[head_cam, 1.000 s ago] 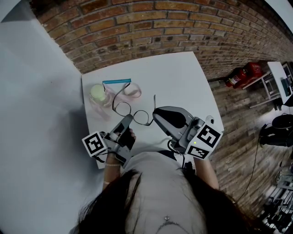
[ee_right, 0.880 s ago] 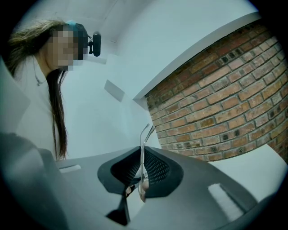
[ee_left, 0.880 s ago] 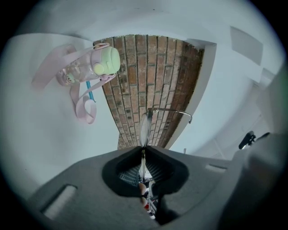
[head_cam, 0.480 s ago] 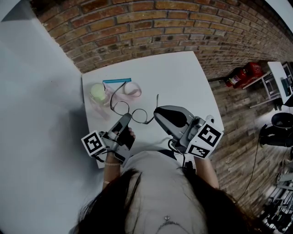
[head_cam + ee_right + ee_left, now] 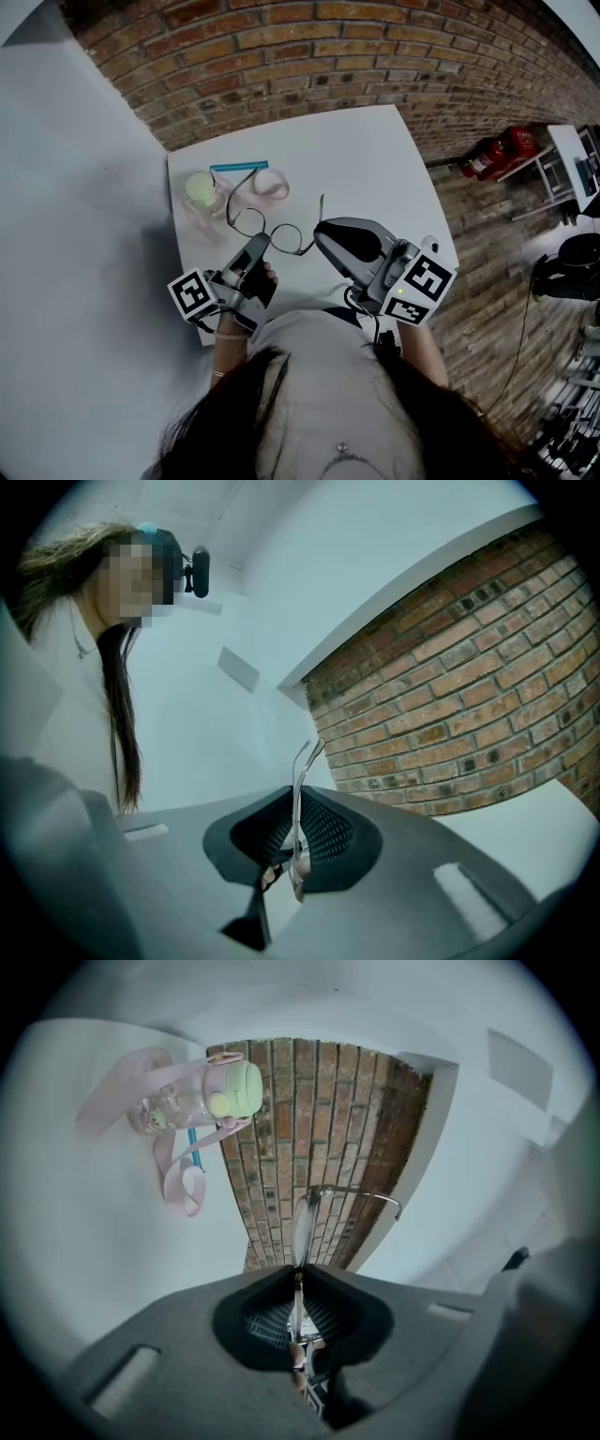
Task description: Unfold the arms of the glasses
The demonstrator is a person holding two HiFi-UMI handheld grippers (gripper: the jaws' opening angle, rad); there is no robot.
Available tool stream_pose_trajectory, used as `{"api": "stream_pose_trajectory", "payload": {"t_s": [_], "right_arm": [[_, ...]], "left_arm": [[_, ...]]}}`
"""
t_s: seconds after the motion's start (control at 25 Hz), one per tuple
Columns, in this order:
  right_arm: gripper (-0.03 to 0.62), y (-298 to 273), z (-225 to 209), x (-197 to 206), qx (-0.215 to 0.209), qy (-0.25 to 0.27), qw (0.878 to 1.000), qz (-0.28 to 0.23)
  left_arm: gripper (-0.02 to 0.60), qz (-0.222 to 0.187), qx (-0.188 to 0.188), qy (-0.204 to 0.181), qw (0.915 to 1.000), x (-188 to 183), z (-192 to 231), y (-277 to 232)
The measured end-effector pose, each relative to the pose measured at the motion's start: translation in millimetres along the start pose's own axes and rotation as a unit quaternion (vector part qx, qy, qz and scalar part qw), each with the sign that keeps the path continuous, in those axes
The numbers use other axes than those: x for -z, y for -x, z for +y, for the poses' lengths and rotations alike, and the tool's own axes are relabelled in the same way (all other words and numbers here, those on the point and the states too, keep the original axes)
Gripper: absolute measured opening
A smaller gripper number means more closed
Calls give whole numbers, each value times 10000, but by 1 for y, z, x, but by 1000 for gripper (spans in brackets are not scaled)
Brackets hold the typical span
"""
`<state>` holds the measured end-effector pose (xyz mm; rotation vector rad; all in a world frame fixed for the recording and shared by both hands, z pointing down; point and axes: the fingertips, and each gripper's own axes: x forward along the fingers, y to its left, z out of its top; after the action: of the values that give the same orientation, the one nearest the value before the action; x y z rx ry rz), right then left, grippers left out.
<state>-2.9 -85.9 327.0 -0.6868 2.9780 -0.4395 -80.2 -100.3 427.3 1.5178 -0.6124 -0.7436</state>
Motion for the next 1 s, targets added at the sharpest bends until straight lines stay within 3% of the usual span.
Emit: {"api": "stream_pose_trajectory", "payload": {"t_s": [0.64, 1.0], "right_arm": [[41, 3, 2, -1, -13, 2, 10000, -40], [37, 6, -7, -1, 109, 13, 9999, -62]], "left_arm": [[21, 21, -87, -90, 9999, 3, 1, -2], [21, -188, -99, -87, 9997, -5, 2, 3]]}}
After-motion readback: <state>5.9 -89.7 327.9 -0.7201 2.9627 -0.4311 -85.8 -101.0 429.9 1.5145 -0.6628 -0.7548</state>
